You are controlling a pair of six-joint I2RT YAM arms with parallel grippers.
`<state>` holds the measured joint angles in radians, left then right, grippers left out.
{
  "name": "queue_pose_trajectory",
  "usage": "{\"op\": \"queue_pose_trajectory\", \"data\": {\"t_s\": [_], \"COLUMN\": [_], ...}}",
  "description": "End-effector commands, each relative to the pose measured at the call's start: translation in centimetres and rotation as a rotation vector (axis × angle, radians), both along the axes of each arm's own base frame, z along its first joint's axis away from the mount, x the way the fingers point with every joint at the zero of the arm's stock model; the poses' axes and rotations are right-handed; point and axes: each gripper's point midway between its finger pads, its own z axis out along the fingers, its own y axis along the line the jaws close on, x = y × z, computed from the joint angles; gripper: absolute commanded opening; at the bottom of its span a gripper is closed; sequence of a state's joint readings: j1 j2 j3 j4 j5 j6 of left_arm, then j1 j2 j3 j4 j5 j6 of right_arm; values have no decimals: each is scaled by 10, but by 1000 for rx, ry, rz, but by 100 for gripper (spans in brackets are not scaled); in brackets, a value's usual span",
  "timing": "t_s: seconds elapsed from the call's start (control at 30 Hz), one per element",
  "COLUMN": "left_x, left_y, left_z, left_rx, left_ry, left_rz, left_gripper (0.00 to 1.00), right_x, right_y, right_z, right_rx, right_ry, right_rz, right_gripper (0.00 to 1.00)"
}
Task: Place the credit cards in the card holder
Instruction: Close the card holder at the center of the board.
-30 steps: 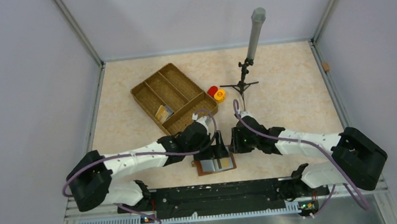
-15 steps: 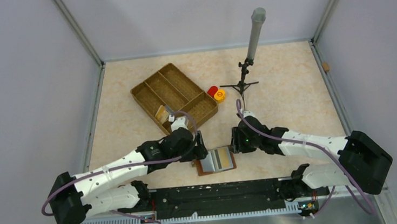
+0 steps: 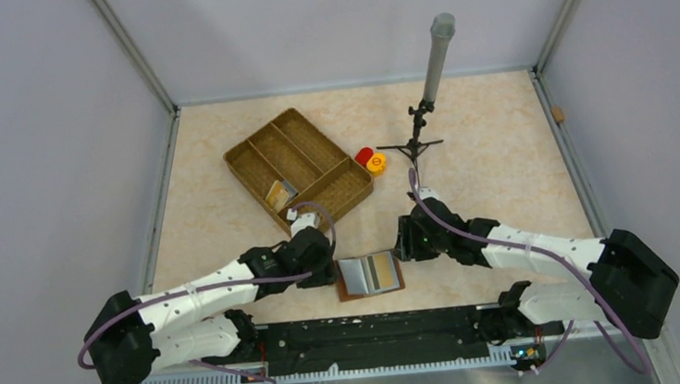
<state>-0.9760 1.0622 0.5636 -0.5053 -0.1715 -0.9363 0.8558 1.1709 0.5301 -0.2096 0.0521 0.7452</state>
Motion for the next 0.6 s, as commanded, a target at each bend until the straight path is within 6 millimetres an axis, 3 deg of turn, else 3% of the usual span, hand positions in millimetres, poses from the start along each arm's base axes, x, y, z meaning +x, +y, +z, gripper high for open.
{"op": "queue_pose_trajectory", "data": {"t_s": [0.0, 0.07, 0.2, 0.43, 0.57], "left_x": [3, 2, 6, 19, 23], "left_y": [-8, -8, -13, -36, -54], "left_z": [0, -1, 10, 66, 87], "left_rx": [-42, -43, -82, -241, -330], "left_ry": [-5, -2, -24, -141, -173], "left_rz": [-5, -3, -10, -64, -111], "left_gripper": [48, 36, 0, 0, 0], "right_x": [0, -1, -3, -11, -16], "right_y": [0, 0, -2, -5, -6], "right_z": [5, 4, 2, -10, -17], "right_rx": [12, 10, 3, 7, 12], "right_ry": [-19, -17, -11, 22, 42], "right_rz": [-9, -11, -7, -3, -4], "right_gripper": [46, 46, 46, 46, 45]}}
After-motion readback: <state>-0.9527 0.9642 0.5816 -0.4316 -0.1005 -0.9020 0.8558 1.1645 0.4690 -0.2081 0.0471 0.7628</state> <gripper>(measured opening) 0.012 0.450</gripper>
